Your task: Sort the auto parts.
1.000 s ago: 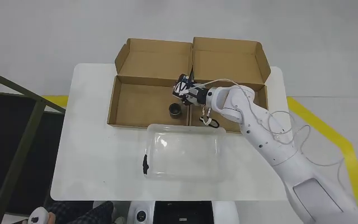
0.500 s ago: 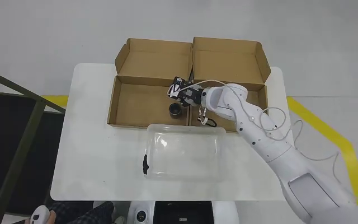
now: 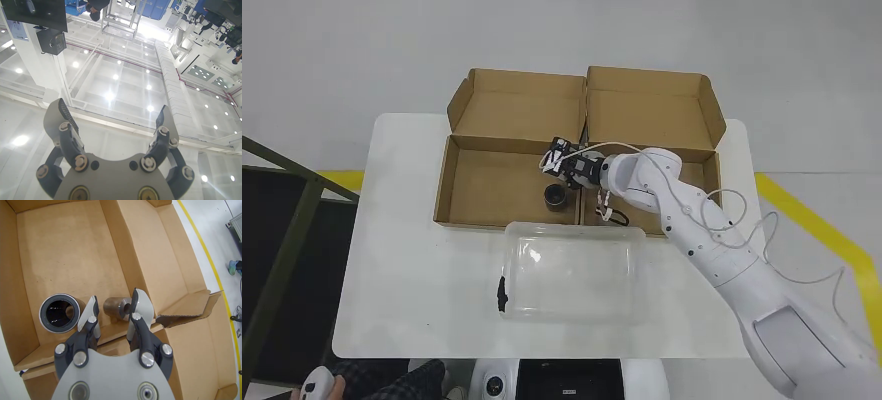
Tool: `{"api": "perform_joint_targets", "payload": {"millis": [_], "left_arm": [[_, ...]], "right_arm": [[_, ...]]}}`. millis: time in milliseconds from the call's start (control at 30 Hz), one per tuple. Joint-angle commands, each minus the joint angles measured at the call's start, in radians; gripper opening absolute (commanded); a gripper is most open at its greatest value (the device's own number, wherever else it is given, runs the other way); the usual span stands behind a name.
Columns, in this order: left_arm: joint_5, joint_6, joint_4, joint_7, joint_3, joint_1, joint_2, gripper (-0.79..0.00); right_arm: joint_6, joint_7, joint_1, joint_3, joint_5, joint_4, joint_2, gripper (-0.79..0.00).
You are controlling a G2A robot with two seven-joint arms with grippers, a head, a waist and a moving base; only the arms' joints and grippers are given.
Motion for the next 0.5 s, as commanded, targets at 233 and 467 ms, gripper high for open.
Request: {"api": "perform_joint_targets", "payload": {"millis": [233, 467], "left_arm": [[0.0, 0.0, 0.0, 0.0, 0.0, 0.0, 0.0, 0.0], [0.0, 0.0, 0.0, 0.0, 0.0, 0.0, 0.0, 0.0]], "right_arm": [[-0.011, 0.001, -0.007, 0.023, -0.004, -0.029, -0.001, -0.449], [-0.027, -0.005, -0.046, 0.083, -0.006, -0.127, 0.016, -0.449]]}}
